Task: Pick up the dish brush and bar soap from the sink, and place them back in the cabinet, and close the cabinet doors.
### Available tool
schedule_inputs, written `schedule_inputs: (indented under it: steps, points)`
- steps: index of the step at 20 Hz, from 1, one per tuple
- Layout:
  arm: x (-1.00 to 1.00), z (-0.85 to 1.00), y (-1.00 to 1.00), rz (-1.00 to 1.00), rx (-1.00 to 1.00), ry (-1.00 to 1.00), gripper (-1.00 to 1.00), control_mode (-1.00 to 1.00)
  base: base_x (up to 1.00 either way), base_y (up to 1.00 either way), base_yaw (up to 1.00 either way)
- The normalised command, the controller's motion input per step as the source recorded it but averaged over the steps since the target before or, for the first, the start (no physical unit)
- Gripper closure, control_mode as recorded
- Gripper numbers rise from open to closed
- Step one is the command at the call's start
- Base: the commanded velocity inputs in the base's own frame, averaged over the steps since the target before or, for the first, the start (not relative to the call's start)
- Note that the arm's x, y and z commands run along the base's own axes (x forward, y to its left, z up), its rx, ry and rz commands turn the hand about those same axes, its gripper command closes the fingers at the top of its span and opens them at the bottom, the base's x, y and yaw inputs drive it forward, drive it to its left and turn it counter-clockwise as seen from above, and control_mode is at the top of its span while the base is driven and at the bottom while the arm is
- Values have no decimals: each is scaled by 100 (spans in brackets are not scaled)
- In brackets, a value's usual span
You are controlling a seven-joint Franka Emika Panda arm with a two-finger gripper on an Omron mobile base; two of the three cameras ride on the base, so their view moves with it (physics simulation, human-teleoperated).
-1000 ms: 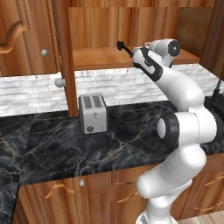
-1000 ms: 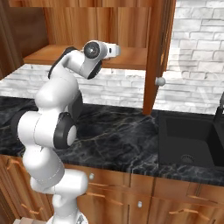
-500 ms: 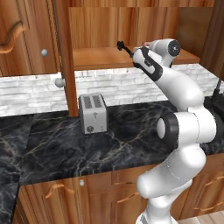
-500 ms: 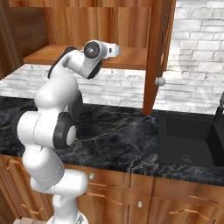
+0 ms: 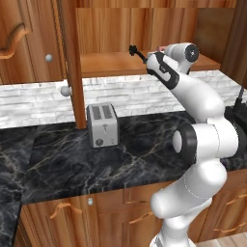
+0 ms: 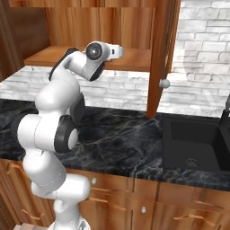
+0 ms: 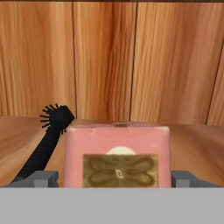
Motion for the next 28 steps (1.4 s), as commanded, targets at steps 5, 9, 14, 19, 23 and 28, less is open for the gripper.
schedule_inputs:
  steps: [5,9,14,19,23,28]
  points:
    - [-4,0,0,0,0,0,-100,-100,0,0,0]
    - [-21,0,0,0,0,-1,-100,-100,0,0,0]
    - [-31,0,-2,0,0,-5,-100,-100,0,0,0]
    - [-48,0,-3,0,0,-7,-100,-100,0,0,0]
    - [-58,4,0,0,0,-5,-100,-100,0,0,0]
    - [-48,20,0,-1,0,-1,-100,-100,0,0,0]
